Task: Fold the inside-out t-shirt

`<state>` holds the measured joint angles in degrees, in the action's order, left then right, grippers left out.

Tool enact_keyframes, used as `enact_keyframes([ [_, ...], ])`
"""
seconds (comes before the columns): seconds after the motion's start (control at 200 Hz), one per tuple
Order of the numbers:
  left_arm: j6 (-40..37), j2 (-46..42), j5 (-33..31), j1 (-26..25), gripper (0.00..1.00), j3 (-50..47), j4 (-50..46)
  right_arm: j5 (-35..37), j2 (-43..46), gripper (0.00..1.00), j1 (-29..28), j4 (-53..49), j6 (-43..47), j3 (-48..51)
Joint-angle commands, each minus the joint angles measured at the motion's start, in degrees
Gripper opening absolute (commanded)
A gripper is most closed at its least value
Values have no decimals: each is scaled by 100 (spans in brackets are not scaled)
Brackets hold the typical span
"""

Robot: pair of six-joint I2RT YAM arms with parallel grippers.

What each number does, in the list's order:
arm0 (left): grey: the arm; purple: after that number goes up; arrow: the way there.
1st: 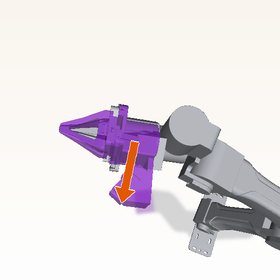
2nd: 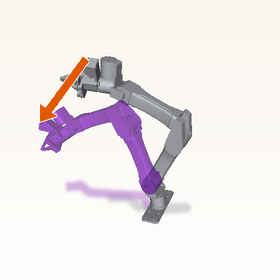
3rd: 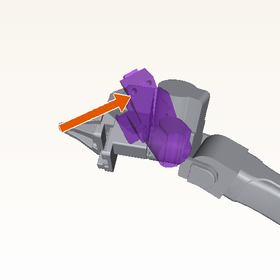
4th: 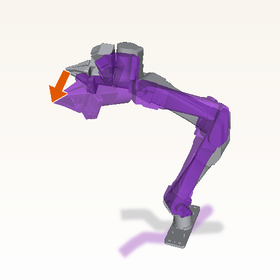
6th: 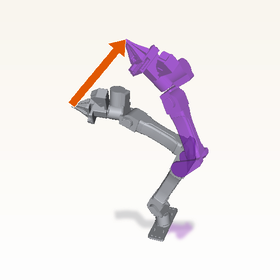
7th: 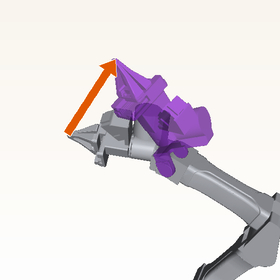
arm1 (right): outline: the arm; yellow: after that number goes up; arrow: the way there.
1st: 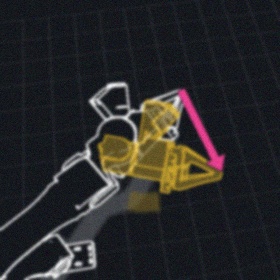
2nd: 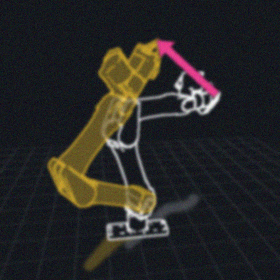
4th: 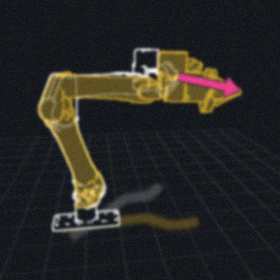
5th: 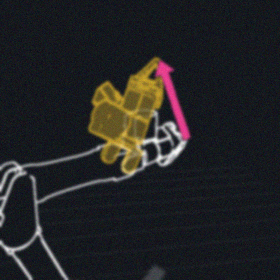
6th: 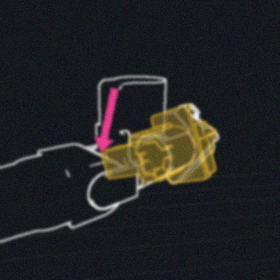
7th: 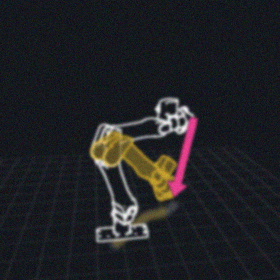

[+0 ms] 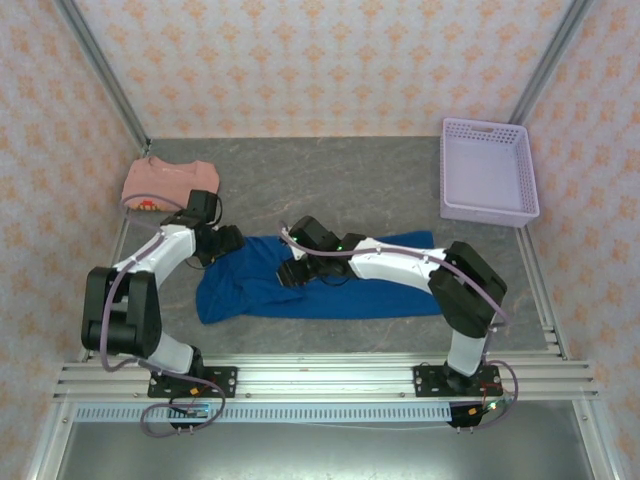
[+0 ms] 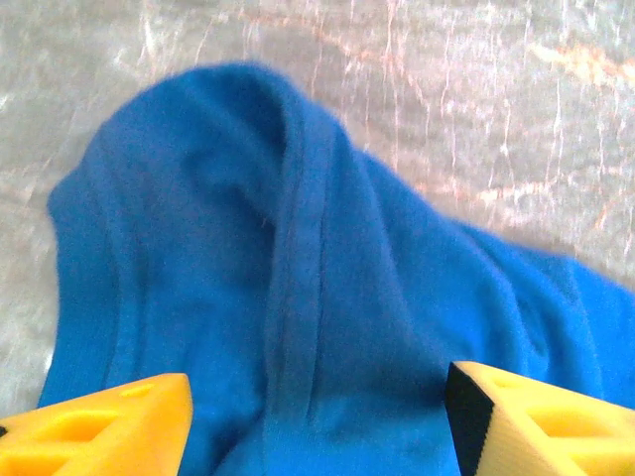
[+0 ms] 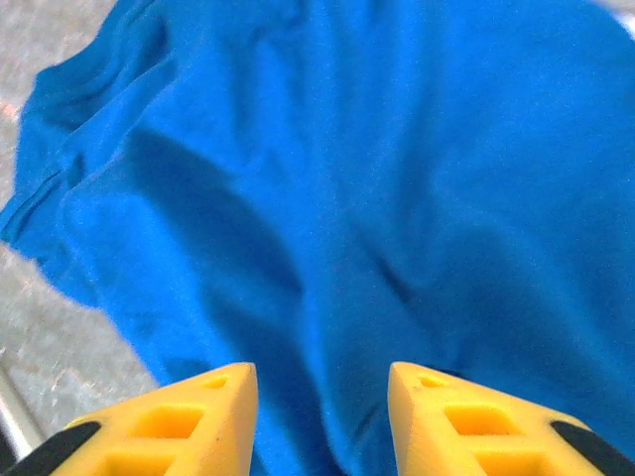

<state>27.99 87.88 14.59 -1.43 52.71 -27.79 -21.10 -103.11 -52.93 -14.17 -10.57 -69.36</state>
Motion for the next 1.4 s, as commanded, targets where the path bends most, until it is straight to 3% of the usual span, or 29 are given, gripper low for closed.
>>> enact_keyframes([
  [0.0, -166, 341, 133, 47, 68, 377, 439, 681, -101, 40, 344, 40, -540, -121],
  [0.26, -214, 886, 441, 111, 34, 995, 272, 662, -203, 40, 1209, -50, -753, 124],
  [0.39, -202, 1091, 484, 135, 24, 1269, 130, 739, -164, 40, 1572, -248, -598, 185],
  [0.605, -158, 1110, 618, 156, 25, 1265, 106, 802, 336, 40, 2227, -712, -386, 579],
  [0.961, -134, 968, 794, 161, 32, 980, 168, 630, 568, 40, 3881, -1155, -337, 962],
  [1.156, -158, 995, 682, 224, 17, 1017, 128, 708, 193, 37, 4478, -1284, -649, 802],
  [1.396, -147, 1010, 285, 497, 2, 1176, 125, 1122, -147, 28, 4739, -1467, -823, 597],
])
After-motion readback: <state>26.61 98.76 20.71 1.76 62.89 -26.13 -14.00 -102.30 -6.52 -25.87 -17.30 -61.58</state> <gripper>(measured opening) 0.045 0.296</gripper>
